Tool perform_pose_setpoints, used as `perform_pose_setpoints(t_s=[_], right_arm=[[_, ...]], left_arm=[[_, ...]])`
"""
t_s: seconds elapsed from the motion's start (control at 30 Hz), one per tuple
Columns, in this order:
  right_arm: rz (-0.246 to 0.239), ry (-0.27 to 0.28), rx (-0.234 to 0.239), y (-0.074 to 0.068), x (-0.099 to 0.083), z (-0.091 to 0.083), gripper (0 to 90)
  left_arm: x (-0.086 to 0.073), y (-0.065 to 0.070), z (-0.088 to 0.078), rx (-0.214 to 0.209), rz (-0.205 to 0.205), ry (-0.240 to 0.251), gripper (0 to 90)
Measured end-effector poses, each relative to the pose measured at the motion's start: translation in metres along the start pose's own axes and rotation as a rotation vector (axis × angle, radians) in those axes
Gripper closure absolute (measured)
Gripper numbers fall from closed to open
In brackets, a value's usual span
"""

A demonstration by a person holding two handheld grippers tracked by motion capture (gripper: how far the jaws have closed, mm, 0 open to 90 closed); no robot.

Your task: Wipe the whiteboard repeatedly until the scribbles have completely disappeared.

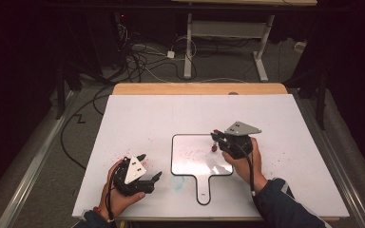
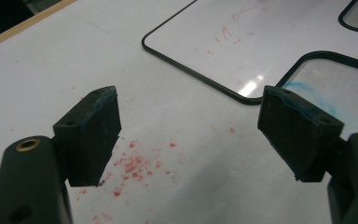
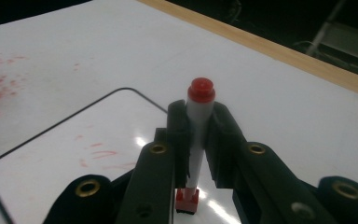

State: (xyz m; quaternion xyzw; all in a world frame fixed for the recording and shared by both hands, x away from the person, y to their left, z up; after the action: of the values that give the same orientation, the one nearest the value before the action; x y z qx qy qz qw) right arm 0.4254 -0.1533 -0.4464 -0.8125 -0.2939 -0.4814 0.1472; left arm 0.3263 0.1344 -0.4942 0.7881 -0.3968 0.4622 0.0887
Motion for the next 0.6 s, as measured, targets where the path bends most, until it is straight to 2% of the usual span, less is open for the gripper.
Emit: perform_pose_setpoints(t_s=[0.03, 0.07, 0.13, 0.2, 0.3, 0.33, 0.37, 0.47, 0.6], right_arm=[[0.020, -0.003, -0.015, 0.004, 0.000, -0.001, 81.3], [0.022, -0.004, -0.029, 0.006, 0.000, -0.001, 81.3], [0.018, -0.003, -0.027, 0.002, 0.000, 0.000, 81.3], [0.026, 0.003, 0.012, -0.007, 0.001, 0.002, 81.3], [0.023, 0.010, 0.054, -0.021, 0.004, 0.008, 81.3], [0.028, 0.006, 0.061, -0.025, 0.005, 0.010, 81.3], [0.011, 0.006, 0.062, -0.028, 0.006, 0.011, 81.3], [-0.019, -0.008, 0.047, -0.032, 0.007, 0.012, 81.3], [-0.028, -0.023, -0.023, -0.020, 0.009, 0.013, 81.2]], left_arm=[[0.000, 0.000, 0.000, -0.001, 0.000, -0.001, 20.4], [0.001, -0.001, 0.001, 0.004, 0.011, 0.004, 20.4], [0.001, 0.000, 0.001, 0.001, 0.010, 0.003, 20.4], [0.001, 0.001, 0.001, -0.016, -0.010, 0.005, 20.4], [0.001, 0.000, 0.001, -0.019, -0.020, 0.011, 20.4], [0.001, 0.000, 0.001, -0.020, -0.020, 0.011, 20.4], [0.001, 0.000, 0.001, -0.020, -0.019, 0.011, 20.4], [0.000, -0.001, 0.000, -0.020, -0.017, 0.011, 20.4], [0.000, -0.002, -0.001, -0.018, -0.018, 0.013, 20.4]])
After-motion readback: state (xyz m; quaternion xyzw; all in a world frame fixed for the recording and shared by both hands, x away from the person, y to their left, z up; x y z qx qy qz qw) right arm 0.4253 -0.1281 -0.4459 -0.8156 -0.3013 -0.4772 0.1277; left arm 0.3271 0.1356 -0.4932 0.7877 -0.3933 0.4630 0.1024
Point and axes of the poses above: each handheld gripper's, and its own axes: z roughly forward along the jaws, x roughly out of its top, y roughly to its right, the point moved 5 cm from there along z, roughly forward along the jaws, and after that the axes turned 4 degrees about z, right-handed, at the moved point
